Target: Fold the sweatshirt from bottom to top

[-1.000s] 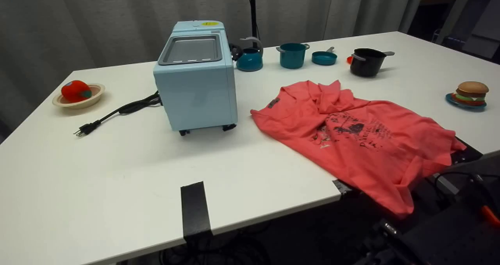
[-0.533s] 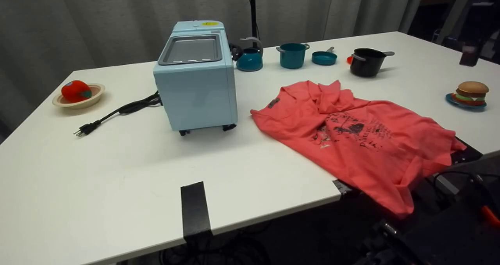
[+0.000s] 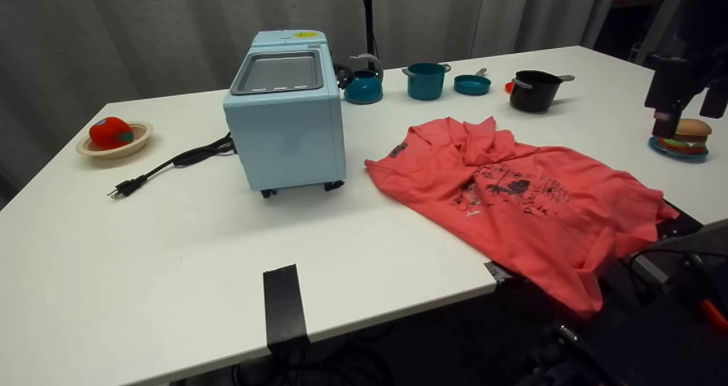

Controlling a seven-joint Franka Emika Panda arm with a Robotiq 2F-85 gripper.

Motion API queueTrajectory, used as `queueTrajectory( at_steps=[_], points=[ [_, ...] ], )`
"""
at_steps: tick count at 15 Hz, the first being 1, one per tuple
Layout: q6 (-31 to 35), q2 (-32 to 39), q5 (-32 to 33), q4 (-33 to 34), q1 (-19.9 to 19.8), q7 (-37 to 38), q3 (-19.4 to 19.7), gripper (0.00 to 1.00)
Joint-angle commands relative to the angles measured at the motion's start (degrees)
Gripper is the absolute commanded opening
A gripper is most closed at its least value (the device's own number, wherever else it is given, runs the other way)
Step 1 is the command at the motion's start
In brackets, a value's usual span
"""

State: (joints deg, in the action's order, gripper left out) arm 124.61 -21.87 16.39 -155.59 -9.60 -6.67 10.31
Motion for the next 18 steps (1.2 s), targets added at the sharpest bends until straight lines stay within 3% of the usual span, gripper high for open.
queueTrajectory(
  at_steps=[1,6,11,18],
  points=[
    [1.05,0.76,0.16,-0.04,-0.81,0.46,-0.46,1.00],
    [9.34,5.91,0.62,-1.74,-2.43,-0.21,1.49,1.00],
    [18.24,15.63,-0.66,-1.75,-4.00,-1.98,3.95,1.00],
    [22.92,30.81,-10.48,3.14,-3.93,-9.26,3.98,1.00]
  ],
)
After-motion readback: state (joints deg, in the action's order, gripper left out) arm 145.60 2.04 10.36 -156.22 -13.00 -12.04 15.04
